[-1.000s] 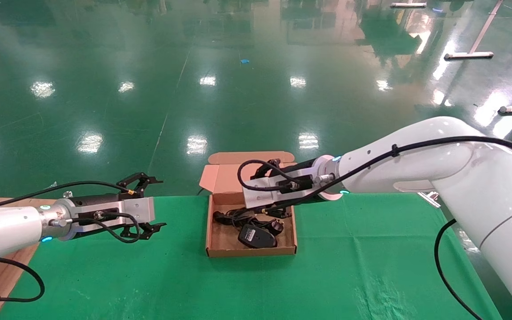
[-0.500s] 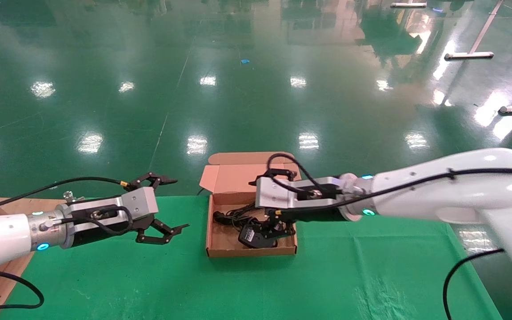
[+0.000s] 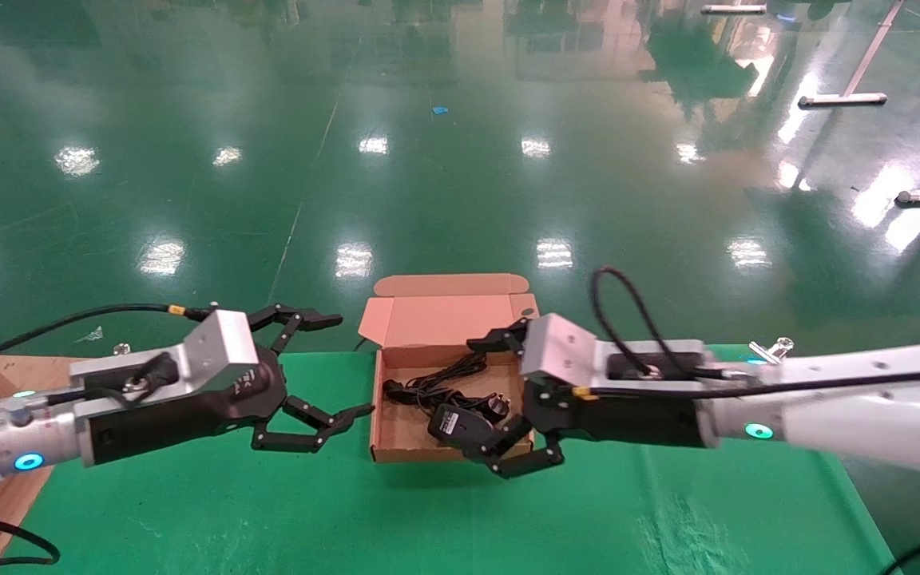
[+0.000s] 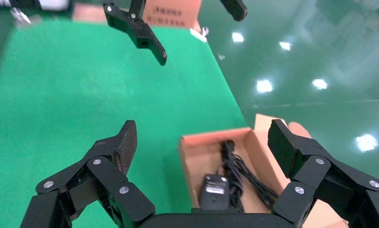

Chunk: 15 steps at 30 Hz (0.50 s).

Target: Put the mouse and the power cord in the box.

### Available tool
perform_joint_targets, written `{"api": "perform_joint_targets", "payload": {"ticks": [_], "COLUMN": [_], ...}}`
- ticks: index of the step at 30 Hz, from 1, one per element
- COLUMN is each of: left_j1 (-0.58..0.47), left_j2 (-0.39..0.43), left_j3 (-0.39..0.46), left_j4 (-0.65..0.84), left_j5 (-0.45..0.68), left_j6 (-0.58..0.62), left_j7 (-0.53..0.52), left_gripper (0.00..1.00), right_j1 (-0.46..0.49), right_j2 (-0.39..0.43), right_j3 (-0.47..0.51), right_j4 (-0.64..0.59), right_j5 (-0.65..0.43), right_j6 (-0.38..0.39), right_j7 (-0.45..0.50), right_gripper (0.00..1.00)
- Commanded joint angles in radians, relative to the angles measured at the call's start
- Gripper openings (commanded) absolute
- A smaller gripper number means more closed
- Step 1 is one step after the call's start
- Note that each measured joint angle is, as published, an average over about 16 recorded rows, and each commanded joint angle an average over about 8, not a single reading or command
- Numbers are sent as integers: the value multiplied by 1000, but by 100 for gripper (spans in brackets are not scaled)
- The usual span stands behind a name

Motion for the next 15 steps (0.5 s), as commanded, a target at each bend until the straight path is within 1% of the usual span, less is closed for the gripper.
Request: {"api": "perform_joint_targets", "payload": {"ticks": [1,15], "left_j1": [15,121], "left_j2": [-12,-98], "left_j3": [-23,-189], "left_j4": [-29,-235], "left_j5": [-11,-89], "left_j6": [23,186], "left_j7": [-34,-276], "left_gripper": [100,100], "right_j1": [-22,-176], "right_j2": [25,204], "right_j3": [22,182], "right_j4": [25,201], "right_j5": [30,245], "right_j6": [-19,-150], "right_j7": [18,144], "right_gripper": [100,100]}}
